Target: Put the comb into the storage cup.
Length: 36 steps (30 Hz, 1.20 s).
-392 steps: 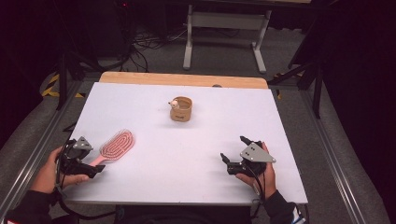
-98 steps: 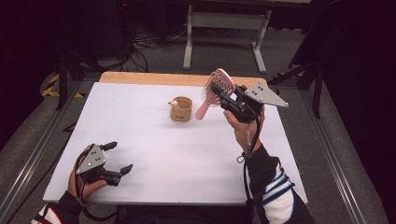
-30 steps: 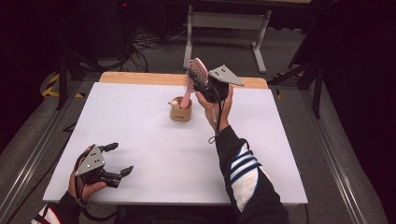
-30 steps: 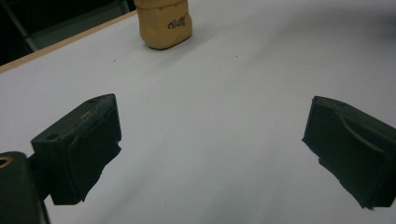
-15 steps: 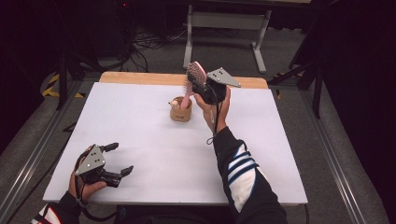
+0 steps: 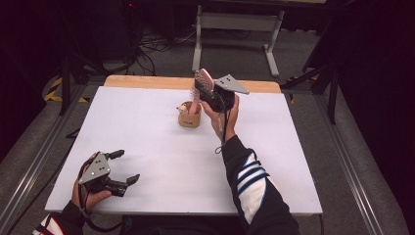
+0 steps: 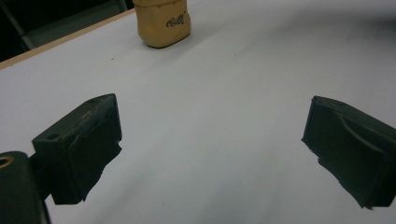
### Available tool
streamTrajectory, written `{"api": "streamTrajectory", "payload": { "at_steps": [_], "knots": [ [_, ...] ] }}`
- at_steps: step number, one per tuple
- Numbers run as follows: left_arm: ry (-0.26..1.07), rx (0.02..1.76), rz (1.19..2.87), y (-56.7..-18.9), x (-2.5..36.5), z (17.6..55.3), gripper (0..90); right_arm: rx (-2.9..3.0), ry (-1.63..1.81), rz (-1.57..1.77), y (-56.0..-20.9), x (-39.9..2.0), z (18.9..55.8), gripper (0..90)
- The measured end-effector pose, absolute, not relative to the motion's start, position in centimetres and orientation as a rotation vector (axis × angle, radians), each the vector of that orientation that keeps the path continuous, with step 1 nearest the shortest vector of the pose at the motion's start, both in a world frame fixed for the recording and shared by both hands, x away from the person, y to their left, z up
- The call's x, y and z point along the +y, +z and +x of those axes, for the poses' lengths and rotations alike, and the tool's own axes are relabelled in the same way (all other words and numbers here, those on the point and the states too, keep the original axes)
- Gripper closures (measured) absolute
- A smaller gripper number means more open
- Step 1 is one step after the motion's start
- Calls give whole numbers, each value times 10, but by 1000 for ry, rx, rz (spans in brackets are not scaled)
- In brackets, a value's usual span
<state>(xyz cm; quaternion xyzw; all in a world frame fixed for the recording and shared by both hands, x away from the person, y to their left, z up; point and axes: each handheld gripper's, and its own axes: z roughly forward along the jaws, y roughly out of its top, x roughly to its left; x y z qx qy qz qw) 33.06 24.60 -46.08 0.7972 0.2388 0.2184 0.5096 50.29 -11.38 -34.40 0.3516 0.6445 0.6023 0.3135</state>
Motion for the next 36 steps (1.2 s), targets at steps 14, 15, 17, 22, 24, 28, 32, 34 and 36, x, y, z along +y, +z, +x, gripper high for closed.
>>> {"api": "streamTrajectory", "payload": {
  "at_steps": [14, 15, 17, 22, 24, 28, 32, 34, 36],
  "knots": [
    [525, 573, 1923, -461, 246, 331, 54, 1719, 1572, 953, -357, -112, 505, 639],
    [525, 573, 1923, -461, 246, 331, 53, 1720, 1575, 955, -358, -112, 505, 639],
    [528, 574, 1921, -461, 246, 330, 54, 1717, 1583, 963, -360, -112, 505, 639],
    [530, 575, 1916, -461, 246, 330, 55, 1717, 1573, 967, -365, -113, 506, 638],
    [527, 575, 1919, -461, 246, 331, 55, 1722, 1571, 963, -365, -114, 506, 637],
    [529, 575, 1926, -461, 246, 330, 55, 1710, 1585, 977, -367, -114, 506, 634],
    [528, 575, 1928, -461, 245, 330, 55, 1696, 1600, 1001, -369, -116, 507, 628],
    [528, 574, 1928, -461, 245, 330, 55, 1690, 1603, 1016, -371, -119, 509, 625],
    [527, 574, 1929, -461, 245, 330, 56, 1685, 1600, 1032, -372, -122, 510, 622]
  ]
}}
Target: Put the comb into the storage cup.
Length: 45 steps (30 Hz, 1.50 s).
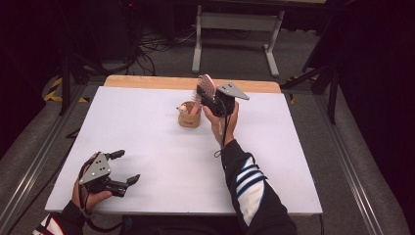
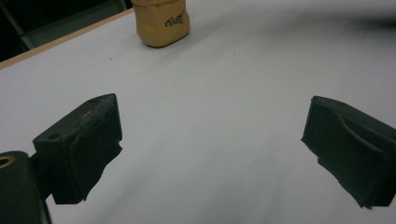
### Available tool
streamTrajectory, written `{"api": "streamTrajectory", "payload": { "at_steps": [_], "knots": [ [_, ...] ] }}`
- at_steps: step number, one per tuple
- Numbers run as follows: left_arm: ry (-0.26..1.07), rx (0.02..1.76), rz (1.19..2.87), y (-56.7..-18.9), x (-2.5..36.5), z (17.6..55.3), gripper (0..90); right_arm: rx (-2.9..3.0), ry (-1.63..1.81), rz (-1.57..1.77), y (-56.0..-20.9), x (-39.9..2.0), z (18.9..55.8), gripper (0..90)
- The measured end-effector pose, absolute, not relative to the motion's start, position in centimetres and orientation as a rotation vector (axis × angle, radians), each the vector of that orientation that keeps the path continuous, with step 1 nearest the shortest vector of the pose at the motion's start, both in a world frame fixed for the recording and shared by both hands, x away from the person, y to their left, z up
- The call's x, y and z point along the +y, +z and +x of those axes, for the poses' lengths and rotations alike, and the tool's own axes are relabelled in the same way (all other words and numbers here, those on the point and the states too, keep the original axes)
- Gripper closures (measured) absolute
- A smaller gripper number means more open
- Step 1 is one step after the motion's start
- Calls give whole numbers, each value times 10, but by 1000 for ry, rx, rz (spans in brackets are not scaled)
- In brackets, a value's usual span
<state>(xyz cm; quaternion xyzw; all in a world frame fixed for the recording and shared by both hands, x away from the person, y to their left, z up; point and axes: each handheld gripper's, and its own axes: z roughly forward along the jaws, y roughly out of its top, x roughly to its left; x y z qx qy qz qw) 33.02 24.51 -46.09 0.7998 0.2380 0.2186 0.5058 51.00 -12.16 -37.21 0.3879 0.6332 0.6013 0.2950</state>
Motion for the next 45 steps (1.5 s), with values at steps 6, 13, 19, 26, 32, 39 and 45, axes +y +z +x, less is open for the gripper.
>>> {"api": "streamTrajectory", "payload": {
  "at_steps": [6, 13, 19, 26, 32, 39, 45],
  "knots": [
    [528, 573, 1929, -461, 245, 330, 56, 1679, 1589, 1051, -374, -126, 512, 612],
    [519, 571, 1934, -462, 243, 331, 58, 1674, 1569, 1073, -376, -130, 513, 597],
    [517, 572, 1936, -462, 242, 331, 60, 1678, 1549, 1112, -381, -137, 516, 576],
    [512, 572, 1939, -463, 242, 332, 60, 1687, 1537, 1114, -381, -139, 517, 569],
    [512, 572, 1940, -463, 242, 332, 60, 1694, 1525, 1106, -379, -139, 517, 558],
    [512, 570, 1942, -463, 241, 333, 60, 1720, 1503, 1087, -377, -138, 516, 524],
    [514, 571, 1942, -463, 242, 333, 60, 1738, 1479, 1064, -373, -139, 515, 472]
  ]
}}
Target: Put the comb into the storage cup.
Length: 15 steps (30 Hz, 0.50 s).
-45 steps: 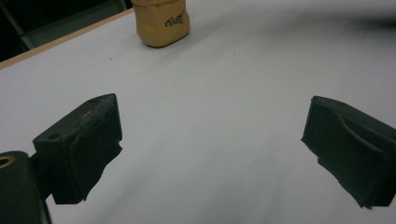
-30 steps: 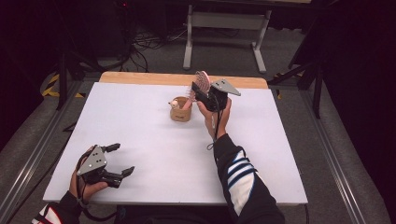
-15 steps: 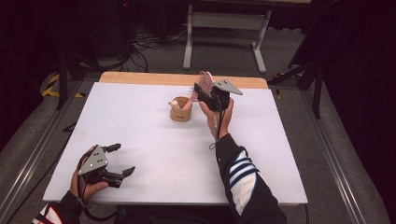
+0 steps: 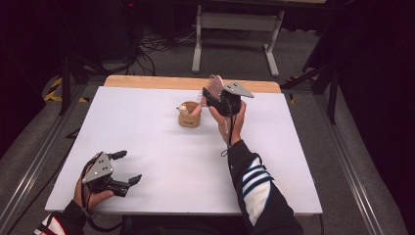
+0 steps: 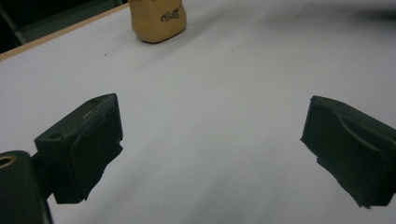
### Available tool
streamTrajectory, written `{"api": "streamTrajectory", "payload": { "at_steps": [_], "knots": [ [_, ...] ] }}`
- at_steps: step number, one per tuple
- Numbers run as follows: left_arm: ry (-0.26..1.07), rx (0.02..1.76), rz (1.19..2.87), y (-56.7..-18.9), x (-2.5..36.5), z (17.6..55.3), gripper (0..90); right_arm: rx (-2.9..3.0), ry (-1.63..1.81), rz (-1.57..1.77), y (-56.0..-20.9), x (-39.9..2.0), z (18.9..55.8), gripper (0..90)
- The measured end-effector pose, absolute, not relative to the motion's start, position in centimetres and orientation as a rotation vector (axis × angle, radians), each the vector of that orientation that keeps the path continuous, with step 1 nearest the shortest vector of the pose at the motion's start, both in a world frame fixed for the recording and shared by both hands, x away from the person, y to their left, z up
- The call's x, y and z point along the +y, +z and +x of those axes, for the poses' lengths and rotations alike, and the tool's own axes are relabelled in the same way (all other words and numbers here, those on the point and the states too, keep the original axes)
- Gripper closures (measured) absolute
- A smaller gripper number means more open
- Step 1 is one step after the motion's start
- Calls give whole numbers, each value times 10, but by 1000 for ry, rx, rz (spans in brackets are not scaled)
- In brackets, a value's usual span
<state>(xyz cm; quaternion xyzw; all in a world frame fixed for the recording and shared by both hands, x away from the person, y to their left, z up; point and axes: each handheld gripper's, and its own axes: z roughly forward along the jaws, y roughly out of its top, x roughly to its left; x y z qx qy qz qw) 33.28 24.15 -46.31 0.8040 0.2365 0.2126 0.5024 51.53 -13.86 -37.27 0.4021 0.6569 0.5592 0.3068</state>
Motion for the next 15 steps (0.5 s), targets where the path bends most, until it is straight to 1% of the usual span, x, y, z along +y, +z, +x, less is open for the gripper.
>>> {"api": "streamTrajectory", "payload": {
  "at_steps": [9, 15],
  "knots": [
    [514, 572, 1946, -463, 242, 333, 59, 1778, 1450, 1012, -367, -139, 516, 417],
    [514, 571, 1945, -463, 242, 333, 60, 1785, 1416, 996, -364, -140, 516, 349]
  ]
}}
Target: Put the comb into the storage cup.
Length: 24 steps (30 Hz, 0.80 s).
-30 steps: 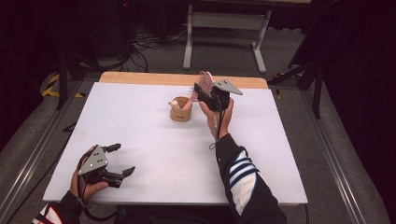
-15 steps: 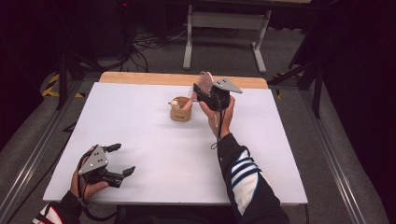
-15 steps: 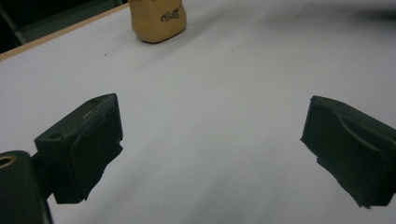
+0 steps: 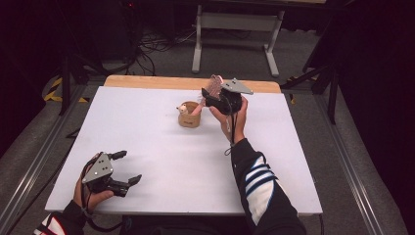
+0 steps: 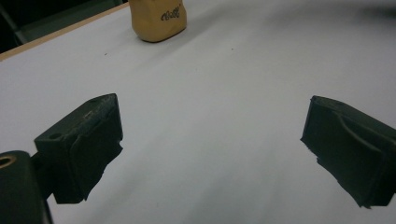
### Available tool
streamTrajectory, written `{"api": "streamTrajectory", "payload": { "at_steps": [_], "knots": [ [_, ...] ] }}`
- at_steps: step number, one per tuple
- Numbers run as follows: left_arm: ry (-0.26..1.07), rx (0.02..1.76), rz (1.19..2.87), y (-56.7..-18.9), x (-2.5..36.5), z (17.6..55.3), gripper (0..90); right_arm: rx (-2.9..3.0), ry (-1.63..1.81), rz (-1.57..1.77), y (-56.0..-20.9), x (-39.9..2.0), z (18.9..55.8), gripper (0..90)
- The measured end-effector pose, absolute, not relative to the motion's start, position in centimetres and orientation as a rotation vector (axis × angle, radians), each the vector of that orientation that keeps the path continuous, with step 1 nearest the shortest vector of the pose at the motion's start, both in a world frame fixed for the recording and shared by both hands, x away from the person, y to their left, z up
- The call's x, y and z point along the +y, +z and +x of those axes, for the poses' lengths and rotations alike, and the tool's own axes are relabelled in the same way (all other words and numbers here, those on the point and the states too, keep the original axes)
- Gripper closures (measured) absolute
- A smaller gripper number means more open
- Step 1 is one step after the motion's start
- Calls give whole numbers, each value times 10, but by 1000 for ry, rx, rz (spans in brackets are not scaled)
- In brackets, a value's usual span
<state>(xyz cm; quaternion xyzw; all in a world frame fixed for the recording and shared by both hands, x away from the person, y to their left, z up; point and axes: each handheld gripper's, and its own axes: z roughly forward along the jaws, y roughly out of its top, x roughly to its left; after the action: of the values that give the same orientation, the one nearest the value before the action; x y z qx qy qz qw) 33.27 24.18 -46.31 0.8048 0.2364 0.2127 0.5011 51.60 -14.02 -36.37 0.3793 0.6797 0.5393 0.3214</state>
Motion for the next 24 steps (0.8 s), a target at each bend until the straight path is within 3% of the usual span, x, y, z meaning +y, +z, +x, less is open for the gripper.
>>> {"api": "streamTrajectory", "payload": {
  "at_steps": [24],
  "knots": [
    [513, 569, 1950, -463, 242, 332, 57, 1826, 1280, 1002, -361, -141, 520, 111]
  ]
}}
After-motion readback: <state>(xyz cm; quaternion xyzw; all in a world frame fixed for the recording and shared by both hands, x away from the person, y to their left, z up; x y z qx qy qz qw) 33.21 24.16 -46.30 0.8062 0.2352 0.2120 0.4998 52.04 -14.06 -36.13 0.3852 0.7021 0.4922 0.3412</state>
